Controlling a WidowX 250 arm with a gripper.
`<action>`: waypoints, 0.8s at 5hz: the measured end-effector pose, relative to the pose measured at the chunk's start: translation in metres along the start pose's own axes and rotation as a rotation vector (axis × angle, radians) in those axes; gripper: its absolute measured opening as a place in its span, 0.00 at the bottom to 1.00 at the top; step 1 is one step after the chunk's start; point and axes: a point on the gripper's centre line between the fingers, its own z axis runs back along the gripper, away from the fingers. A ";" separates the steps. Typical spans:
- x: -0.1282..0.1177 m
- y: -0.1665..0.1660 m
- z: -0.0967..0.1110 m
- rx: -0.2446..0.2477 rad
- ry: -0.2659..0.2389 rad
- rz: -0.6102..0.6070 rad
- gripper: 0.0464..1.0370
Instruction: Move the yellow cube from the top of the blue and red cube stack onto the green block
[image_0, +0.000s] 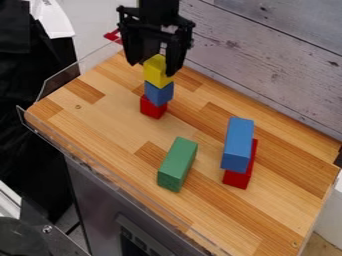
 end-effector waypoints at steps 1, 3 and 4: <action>0.000 -0.003 -0.010 -0.024 0.031 -0.005 0.91; -0.002 0.001 -0.018 -0.039 0.031 0.020 0.54; -0.009 0.003 -0.017 -0.030 0.045 0.033 0.54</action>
